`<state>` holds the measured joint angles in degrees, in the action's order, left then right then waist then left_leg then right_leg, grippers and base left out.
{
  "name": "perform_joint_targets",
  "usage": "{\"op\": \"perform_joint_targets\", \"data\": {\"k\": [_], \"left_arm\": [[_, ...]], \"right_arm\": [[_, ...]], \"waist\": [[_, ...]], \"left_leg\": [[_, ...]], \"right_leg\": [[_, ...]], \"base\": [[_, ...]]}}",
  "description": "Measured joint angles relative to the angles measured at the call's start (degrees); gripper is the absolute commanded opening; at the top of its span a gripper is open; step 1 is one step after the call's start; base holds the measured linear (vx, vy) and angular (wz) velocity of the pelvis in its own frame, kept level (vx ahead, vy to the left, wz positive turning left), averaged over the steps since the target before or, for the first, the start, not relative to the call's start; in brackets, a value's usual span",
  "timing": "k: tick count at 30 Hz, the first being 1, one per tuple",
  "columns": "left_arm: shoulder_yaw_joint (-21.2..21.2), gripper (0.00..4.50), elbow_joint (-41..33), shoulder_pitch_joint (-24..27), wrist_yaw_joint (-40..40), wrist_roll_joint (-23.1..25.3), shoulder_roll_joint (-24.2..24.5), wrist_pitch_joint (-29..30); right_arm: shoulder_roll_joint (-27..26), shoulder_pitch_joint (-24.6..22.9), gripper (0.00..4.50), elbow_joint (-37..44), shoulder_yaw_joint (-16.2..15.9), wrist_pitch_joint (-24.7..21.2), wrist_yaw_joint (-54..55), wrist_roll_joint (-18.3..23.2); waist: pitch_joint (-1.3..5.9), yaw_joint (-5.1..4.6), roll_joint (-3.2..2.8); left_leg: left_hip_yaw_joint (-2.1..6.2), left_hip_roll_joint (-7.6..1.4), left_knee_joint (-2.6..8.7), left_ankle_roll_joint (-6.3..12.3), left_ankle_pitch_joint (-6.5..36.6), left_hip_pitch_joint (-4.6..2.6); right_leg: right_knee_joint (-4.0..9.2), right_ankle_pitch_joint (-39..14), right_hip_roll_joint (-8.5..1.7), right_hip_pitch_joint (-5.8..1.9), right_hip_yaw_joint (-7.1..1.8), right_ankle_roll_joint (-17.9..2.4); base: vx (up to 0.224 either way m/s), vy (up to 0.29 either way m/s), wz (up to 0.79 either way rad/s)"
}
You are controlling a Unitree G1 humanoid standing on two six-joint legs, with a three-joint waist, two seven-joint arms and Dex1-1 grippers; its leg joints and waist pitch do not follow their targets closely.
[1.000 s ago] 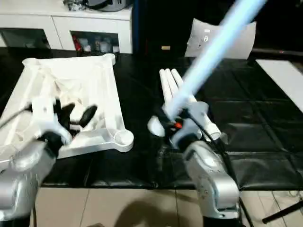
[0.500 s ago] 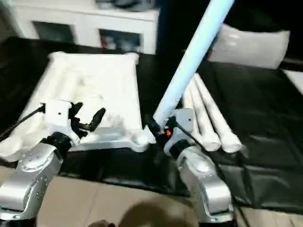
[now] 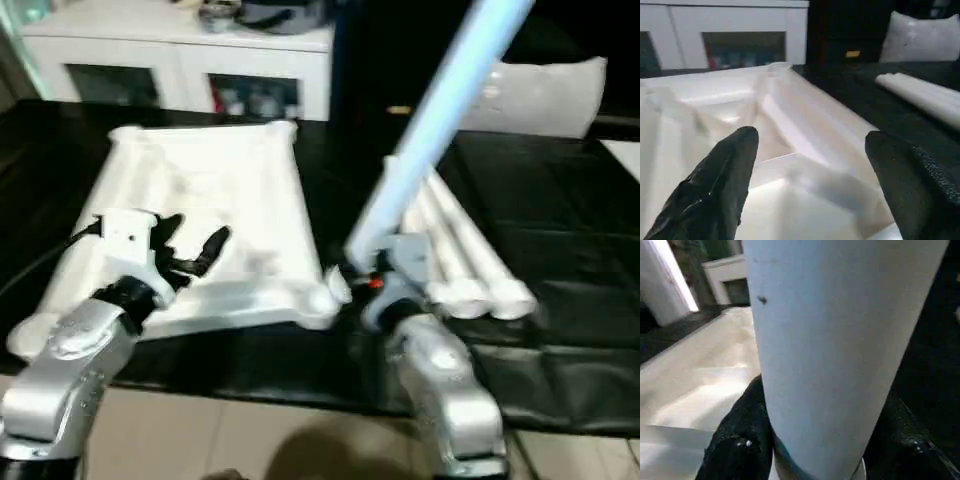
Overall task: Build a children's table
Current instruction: Pick table leg, then move to table
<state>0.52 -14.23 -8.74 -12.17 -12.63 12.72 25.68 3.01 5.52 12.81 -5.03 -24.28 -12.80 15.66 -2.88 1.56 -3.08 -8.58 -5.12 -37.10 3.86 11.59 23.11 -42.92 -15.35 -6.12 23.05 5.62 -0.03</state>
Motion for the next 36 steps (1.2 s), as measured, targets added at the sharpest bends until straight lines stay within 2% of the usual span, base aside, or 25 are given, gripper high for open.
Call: {"op": "perform_joint_targets", "data": {"k": [1,2,3,4,5,6,7,8,9,10,11,12,13,14,15,16,17,19,20,22,23,27,29,32,36], "left_arm": [[0.16,3.89,-0.11,-0.16,-0.03,0.03,0.03,-0.02],[0.13,3.89,-0.12,-0.21,-0.03,0.06,0.06,-0.01],[-0.14,3.89,0.03,-0.27,0.07,0.39,-0.24,0.04],[-1.1,3.89,0.06,-0.3,0.13,0.75,-0.36,0.26],[-1.62,3.89,-0.17,-0.53,0.17,1.19,-0.4,0.35],[-1.63,3.89,-0.2,-0.37,0.21,1.37,-0.16,0.43],[-1.41,3.89,-0.24,-0.51,0.5,1.67,0.3,0.49],[-1.17,3.89,-0.22,-0.62,0.6,1.78,0.76,0.62],[-0.83,3.89,-0.18,-0.61,0.69,1.77,0.84,0.84],[-0.67,3.89,-0.19,-0.6,0.72,1.75,0.75,0.94],[-0.83,3.89,-0.36,-0.6,0.51,1.74,0.75,0.93],[-0.89,3.89,-0.54,-0.59,0.42,1.73,0.85,0.92],[-0.82,3.89,-0.55,-0.51,0.38,1.73,1.08,0.98],[-0.64,3.89,-0.55,-0.44,0.5,1.71,1.16,1.36],[-0.41,3.89,-0.52,-0.38,0.63,1.62,0.6,1.93],[-0.43,3.89,-0.52,-0.12,0.7,1.34,0.1,2.89],[-0.38,3.89,-0.53,-0.13,0.7,0.89,-0.31,3.2],[-0.1,3.89,-0.93,-0.15,0.71,-0.29,-1.09,3.59],[0.21,3.89,-1.15,-0.15,0.77,-0.63,-1.27,3.96],[0.72,3.89,-1.3,0.09,1.18,-0.57,-0.97,4.09],[0.76,3.89,-1.3,0.42,1.18,-0.33,-0.59,3.96],[0.71,3.89,-1.62,1.77,1.29,0.55,-0.48,3.46],[0.75,3.89,-2.6,1.77,1.23,0.53,-0.5,3.38],[0.59,3.89,-3.23,1.99,0.74,0.54,-0.04,2.75],[0.25,3.89,-3.51,2.57,0.53,0.52,-0.1,2.77]], "right_arm": [[0.13,0.04,1.91,0.0,-0.03,0.0,0.05,-0.07],[0.32,0.06,1.91,0.01,0.02,0.0,0.07,-0.14],[0.57,0.17,1.91,-0.02,0.12,-0.02,0.08,-0.24],[0.96,-0.32,1.91,-0.16,0.48,-0.11,0.15,-0.38],[1.23,-0.3,1.91,-0.21,0.79,-0.16,0.17,-0.5],[1.17,-0.1,1.91,-0.21,1.13,-0.15,0.2,-0.54],[0.85,0.41,1.91,-0.08,1.24,-0.01,0.19,-0.54],[0.45,0.51,1.91,-0.15,1.25,-0.08,0.25,-0.55],[-0.17,0.42,1.91,-0.28,0.93,-0.1,0.31,-0.52],[-0.27,0.29,1.91,-0.31,0.15,-0.1,0.27,-0.51],[-0.26,0.35,1.91,-0.28,0.04,-0.06,0.2,-0.51],[-0.17,0.61,1.91,-0.26,0.07,0.0,0.21,-0.51],[-0.14,0.91,1.91,-0.26,0.07,0.02,0.21,-0.51],[-0.12,0.89,1.91,-0.25,0.06,0.03,0.18,-0.49],[0.26,0.84,1.91,-0.26,0.19,0.05,0.15,-0.5],[0.6,0.48,1.91,-0.6,0.34,-0.04,0.17,-0.5],[0.94,0.19,1.91,-0.62,0.53,-0.09,0.12,-0.5],[1.7,0.11,1.91,-0.64,1.61,-0.14,0.07,-0.51],[1.85,0.14,1.91,-0.62,1.95,-0.16,0.0,-0.52],[2.18,0.26,1.91,-0.63,2.03,-0.32,-0.25,-0.57],[2.4,0.29,1.91,-0.62,1.82,-0.48,-0.44,-0.56],[3.02,0.9,1.91,-0.61,1.65,-1.75,-1.42,-0.23],[3.25,0.91,1.91,-0.61,1.87,-2.34,-1.49,0.09],[3.22,0.91,1.91,-0.61,1.92,-2.77,-1.56,0.25],[3.13,0.97,1.91,-0.61,1.9,-3.1,-1.59,0.24]], "waist": [[0.03,0.05,0.45],[0.08,0.1,1.19],[0.07,0.16,1.98],[0.01,0.21,2.01],[0.01,0.53,1.67],[-0.18,0.31,1.25],[-0.08,-1.41,-0.69],[-0.63,-2.56,-1.88],[-0.54,-3.22,-1.8],[-0.58,-3.9,-2.14],[-0.27,-4.08,-1.72],[-0.03,-4.05,-1.34],[0.27,-3.93,-0.71],[0.53,-3.67,-0.01],[0.72,-3.05,0.65],[0.62,-2.47,0.75],[0.59,-2.18,0.92],[0.57,-1.18,0.96],[0.56,-0.78,0.96],[0.47,0.13,1.1],[0.39,0.22,1.26],[0.2,0.54,1.79],[0.27,0.64,2.25],[0.23,0.48,2.8],[0.15,0.4,2.93]], "left_leg": [[-0.84,0.74,0.49,0.59,-0.37,0.0],[-1.81,1.76,0.89,1.06,-0.7,0.02],[-2.7,2.7,1.16,0.91,-0.78,0.2],[-2.87,2.98,0.37,0.52,-0.93,0.36],[0.77,3.19,-4.82,-1.58,0.51,1.64],[4.39,2.41,-7.9,-3.81,1.46,1.7],[6.05,0.53,-6.32,-5.8,5.06,0.47],[6.71,-0.39,-6.37,-5.75,4.91,0.82],[6.95,-0.68,-5.96,-5.65,4.95,0.84],[7.62,-0.88,-5.26,-5.85,4.63,0.82],[7.8,-0.87,-4.54,-5.78,4.07,0.82],[7.82,-0.82,-3.84,-5.33,3.14,0.89],[7.79,-0.49,-3.14,-5.33,2.4,1.14],[7.68,0.25,-2.72,-5.79,2.08,1.39],[7.55,0.31,-2.01,-6.33,1.77,1.43],[6.93,0.29,-0.39,-6.69,1.56,1.16],[5.98,0.1,0.75,-6.81,1.47,0.87],[4.02,-1.31,2.41,-6.21,-0.16,0.7],[3.33,-2.09,2.87,-6.26,-1.21,0.31],[2.33,-3.56,2.95,-6.42,-2.23,0.2],[2.0,-3.86,2.95,-6.5,-2.27,0.09],[1.49,-3.93,2.96,-6.58,-2.31,0.05],[1.26,-3.96,2.95,-6.56,-2.35,0.05],[0.74,-3.98,2.93,-6.47,-2.38,-0.02],[0.3,-4.22,3.12,-6.06,-2.08,-0.29]], "right_leg": [[-0.76,-0.58,1.34,0.33,0.46,1.01],[0.4,-0.75,2.1,-0.02,0.53,1.2],[1.27,-1.11,2.53,-0.35,-1.15,-0.65],[1.86,-0.53,1.66,-0.12,-1.44,-0.48],[2.09,-0.12,1.67,-0.04,-1.56,-0.37],[2.2,0.22,1.46,-0.18,-0.8,-0.31],[2.85,0.49,0.82,-0.75,2.25,-0.06],[3.88,0.5,1.66,-1.42,2.83,-0.06],[2.3,-0.38,2.89,-1.04,1.39,0.05],[0.06,-0.67,3.78,-0.88,0.54,0.14],[-0.38,-0.69,3.98,-1.4,-0.15,0.14],[-0.02,-0.7,3.84,-2.12,-0.5,0.12],[1.69,-0.63,3.4,-3.12,-1.23,-0.01],[4.47,-1.45,2.7,-4.23,-2.07,1.19],[4.6,-0.98,2.53,-4.14,-2.24,1.9],[5.17,-0.59,2.19,-3.8,-2.19,1.77],[5.3,-0.38,1.82,-3.54,-2.18,1.54],[5.33,-0.01,1.88,-3.03,-1.96,0.96],[5.36,0.05,2.09,-3.0,-1.73,0.77],[5.45,0.2,2.88,-3.03,-1.7,0.44],[5.47,0.23,2.94,-3.04,-1.71,0.39],[5.69,0.25,2.85,-3.04,-1.97,0.42],[5.92,0.33,2.81,-3.09,-2.09,0.49],[6.01,0.56,2.74,-3.05,-2.47,0.42],[6.82,0.26,2.85,-3.52,-2.53,0.93]], "base": [[-0.037,0.165,-0.02],[-0.076,0.127,-0.13],[-0.097,0.095,-0.09],[-0.097,0.095,-0.09],[-0.106,0.116,-0.12],[-0.078,0.149,-0.41],[-0.078,0.149,-0.41],[-0.073,0.165,-0.25],[-0.084,0.14,0.0],[-0.084,0.14,0.0],[-0.069,0.063,-0.06],[-0.074,0.004,-0.05],[-0.074,0.004,-0.05],[-0.083,-0.059,-0.11],[-0.097,-0.114,-0.16],[-0.097,-0.114,-0.16],[-0.095,-0.13,-0.05],[-0.074,-0.119,0.06],[-0.057,-0.097,0.04],[-0.042,-0.064,0.01],[0.0,0.0,0.0],[0.0,0.0,0.0],[0.0,0.0,0.0],[0.0,0.0,0.0],[0.014,0.003,0.0]]}}
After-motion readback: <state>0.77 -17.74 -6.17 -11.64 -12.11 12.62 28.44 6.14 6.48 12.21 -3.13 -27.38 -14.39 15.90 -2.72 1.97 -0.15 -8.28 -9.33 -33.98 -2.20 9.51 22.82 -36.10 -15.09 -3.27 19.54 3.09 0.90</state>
